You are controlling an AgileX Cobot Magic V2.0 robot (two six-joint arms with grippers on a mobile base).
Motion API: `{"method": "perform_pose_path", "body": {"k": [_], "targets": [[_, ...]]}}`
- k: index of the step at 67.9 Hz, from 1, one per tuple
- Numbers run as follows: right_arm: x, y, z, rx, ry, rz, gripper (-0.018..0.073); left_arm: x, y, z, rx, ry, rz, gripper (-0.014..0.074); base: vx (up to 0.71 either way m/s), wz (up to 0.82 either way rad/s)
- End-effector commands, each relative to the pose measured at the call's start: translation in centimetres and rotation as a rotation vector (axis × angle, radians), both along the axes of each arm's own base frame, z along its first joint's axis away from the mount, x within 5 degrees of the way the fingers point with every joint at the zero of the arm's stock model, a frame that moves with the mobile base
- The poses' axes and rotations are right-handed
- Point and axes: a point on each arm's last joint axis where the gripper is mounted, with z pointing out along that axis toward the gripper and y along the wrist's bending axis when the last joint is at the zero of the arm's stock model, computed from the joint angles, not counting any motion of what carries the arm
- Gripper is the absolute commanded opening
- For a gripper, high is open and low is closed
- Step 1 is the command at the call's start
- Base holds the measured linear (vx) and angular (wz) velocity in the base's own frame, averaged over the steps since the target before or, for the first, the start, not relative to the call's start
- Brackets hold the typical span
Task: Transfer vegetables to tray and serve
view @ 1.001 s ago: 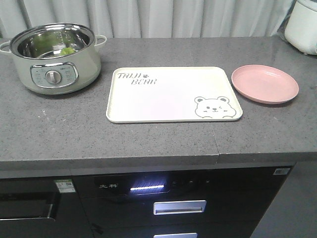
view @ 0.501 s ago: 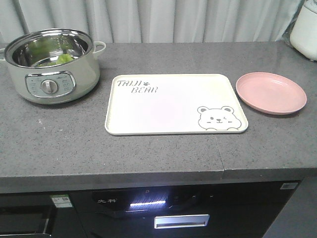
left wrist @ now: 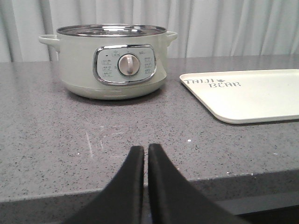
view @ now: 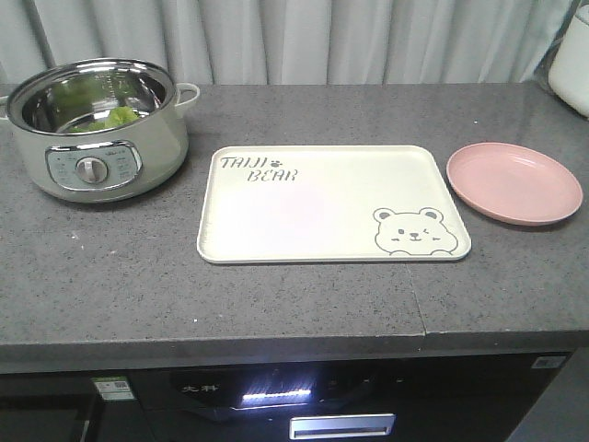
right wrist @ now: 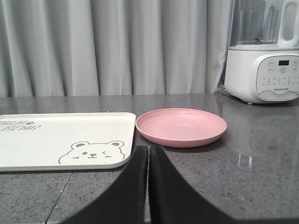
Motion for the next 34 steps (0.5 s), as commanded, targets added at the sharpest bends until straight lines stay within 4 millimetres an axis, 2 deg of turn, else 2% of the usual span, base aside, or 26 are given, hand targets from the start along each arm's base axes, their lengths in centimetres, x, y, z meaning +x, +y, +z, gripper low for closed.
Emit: {"method": "perform_pose_path", "body": {"k": [1, 34], "targets": [[-0.05, 0.12, 0.15, -0.017, -0.064, 0.012, -0.0003, 0.01, 0.04, -0.05, -0.022, -0.060, 0.005, -0.0006, 0.03, 0.01], [-0.05, 0.12, 0.15, -0.017, -0.064, 0.012, -0.0003, 0.01, 0.04, -0.05, -0.022, -0.060, 0.005, -0.0006, 0.03, 0.01]]}}
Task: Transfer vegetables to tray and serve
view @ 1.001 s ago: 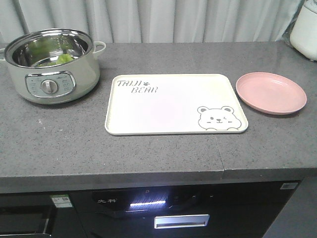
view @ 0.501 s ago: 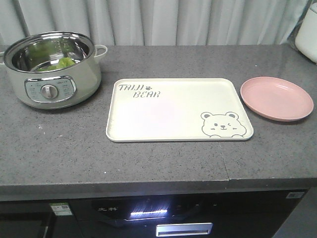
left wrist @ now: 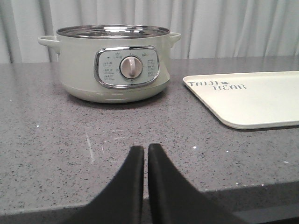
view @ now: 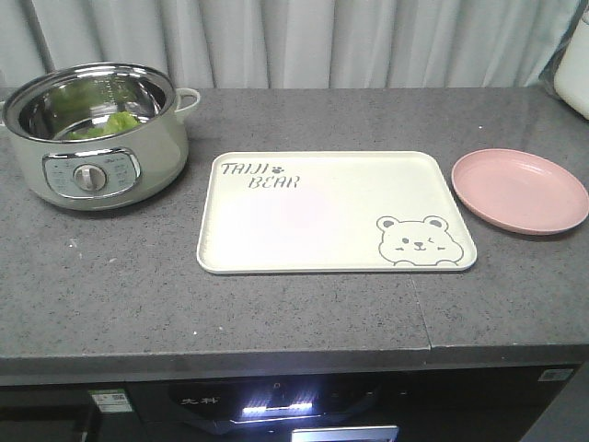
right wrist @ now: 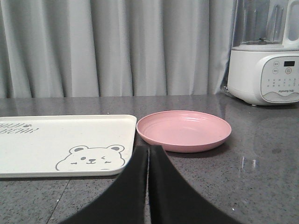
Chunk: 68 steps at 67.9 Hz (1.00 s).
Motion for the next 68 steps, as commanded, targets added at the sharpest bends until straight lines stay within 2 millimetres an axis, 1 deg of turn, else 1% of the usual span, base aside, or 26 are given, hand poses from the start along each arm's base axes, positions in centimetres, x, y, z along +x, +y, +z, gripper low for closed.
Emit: {"method": "perform_pose_path", "body": {"k": [1, 68], "targets": [[-0.05, 0.12, 0.15, -0.017, -0.064, 0.012, -0.0003, 0.01, 0.04, -0.05, -0.022, -0.060, 0.005, -0.0006, 0.03, 0.00], [-0.05, 0.12, 0.15, -0.017, -0.064, 0.012, -0.0003, 0.01, 0.04, -0.05, -0.022, -0.060, 0.005, -0.0006, 0.03, 0.00]]}}
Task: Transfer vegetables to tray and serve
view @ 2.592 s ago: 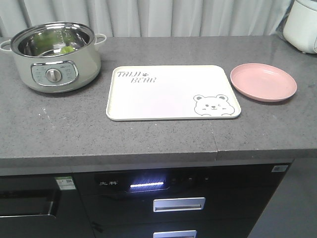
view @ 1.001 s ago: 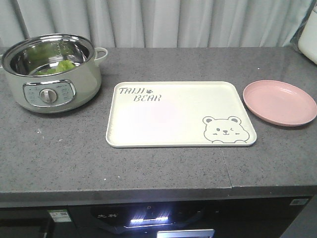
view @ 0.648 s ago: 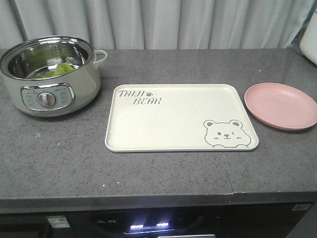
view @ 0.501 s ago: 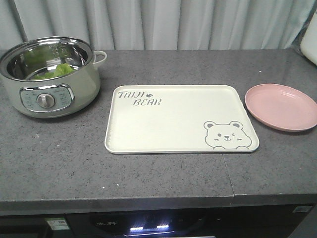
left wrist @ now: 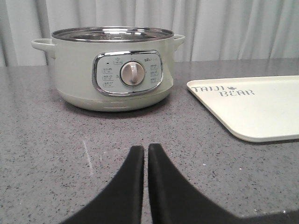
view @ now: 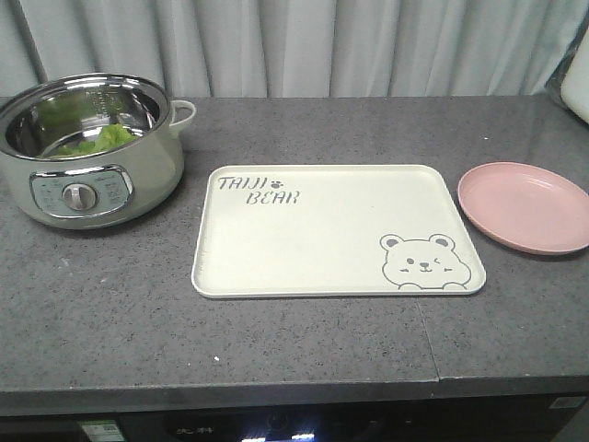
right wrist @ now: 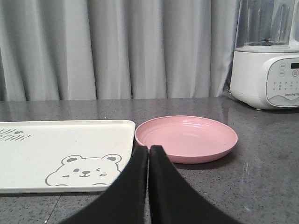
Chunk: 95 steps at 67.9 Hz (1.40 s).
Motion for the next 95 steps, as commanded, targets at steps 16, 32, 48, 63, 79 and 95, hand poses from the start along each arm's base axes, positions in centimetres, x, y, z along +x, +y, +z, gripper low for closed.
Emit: {"method": "perform_pose_path", "body": {"k": [16, 32, 48, 63, 79, 95], "targets": [[-0.05, 0.12, 0.15, -0.017, -0.064, 0.012, -0.0003, 0.01, 0.04, -0.05, -0.022, -0.060, 0.005, -0.0006, 0.04, -0.01], [-0.05, 0.12, 0.15, -0.017, -0.064, 0.012, -0.0003, 0.01, 0.04, -0.05, -0.022, -0.060, 0.005, -0.0006, 0.04, -0.01], [-0.05, 0.12, 0.15, -0.017, -0.064, 0.012, -0.0003, 0.01, 0.04, -0.05, -0.022, -0.060, 0.005, -0.0006, 0.04, -0.01], [-0.05, 0.12, 0.15, -0.017, -0.064, 0.012, -0.0003, 0.01, 0.04, -0.05, -0.022, -0.060, 0.005, -0.0006, 0.03, 0.00], [-0.05, 0.12, 0.15, -0.017, -0.064, 0.012, -0.0003, 0.01, 0.04, -0.05, -0.022, -0.060, 0.005, -0.0006, 0.02, 0.01], [-0.05, 0.12, 0.15, -0.017, -0.064, 0.012, -0.0003, 0.01, 0.04, -0.05, -0.022, -0.060, 0.005, -0.0006, 0.00, 0.01]]}}
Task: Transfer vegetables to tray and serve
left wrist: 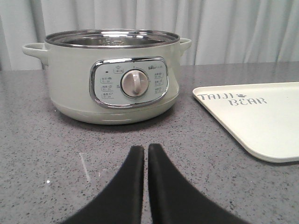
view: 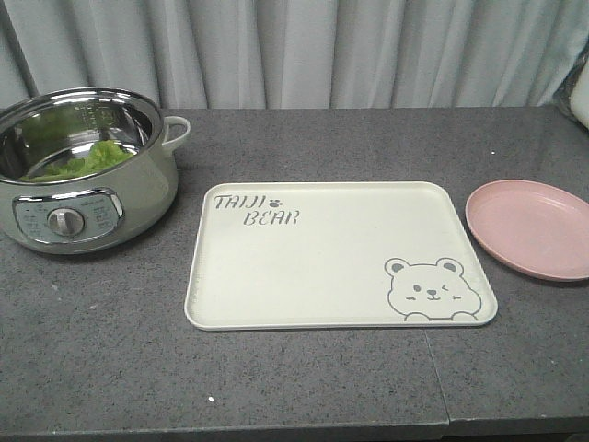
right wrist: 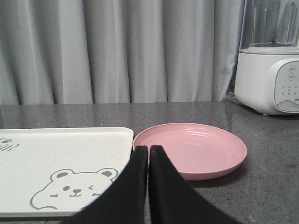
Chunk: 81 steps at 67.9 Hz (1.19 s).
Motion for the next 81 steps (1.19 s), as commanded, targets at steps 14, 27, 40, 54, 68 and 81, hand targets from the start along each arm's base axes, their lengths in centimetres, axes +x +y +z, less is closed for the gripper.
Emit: {"method": "perform_pose_path", "body": {"k": [14, 27, 40, 54, 68, 81], "targets": [[-0.05, 0.12, 0.15, -0.017, -0.064, 0.012, -0.0003, 0.01, 0.04, -0.05, -0.022, -0.060, 0.005, -0.0006, 0.00, 0.00], [-0.05, 0.12, 0.15, -0.017, -0.064, 0.012, -0.0003, 0.01, 0.04, -0.05, -0.022, -0.060, 0.005, -0.0006, 0.00, 0.01], [-0.05, 0.12, 0.15, -0.017, -0.064, 0.012, -0.0003, 0.01, 0.04, -0.05, -0.022, -0.060, 0.005, -0.0006, 0.00, 0.00], [-0.05, 0.12, 0.15, -0.017, -0.064, 0.012, -0.0003, 0.01, 0.04, -0.05, -0.022, -0.060, 0.005, -0.0006, 0.00, 0.00], [-0.05, 0.12, 0.15, -0.017, -0.064, 0.012, -0.0003, 0.01, 0.04, -0.05, -0.022, -0.060, 0.005, -0.0006, 0.00, 0.00], [-0.05, 0.12, 0.15, -0.017, -0.064, 0.012, -0.0003, 0.01, 0.04, -0.05, -0.022, -0.060, 0.005, -0.0006, 0.00, 0.00]]}}
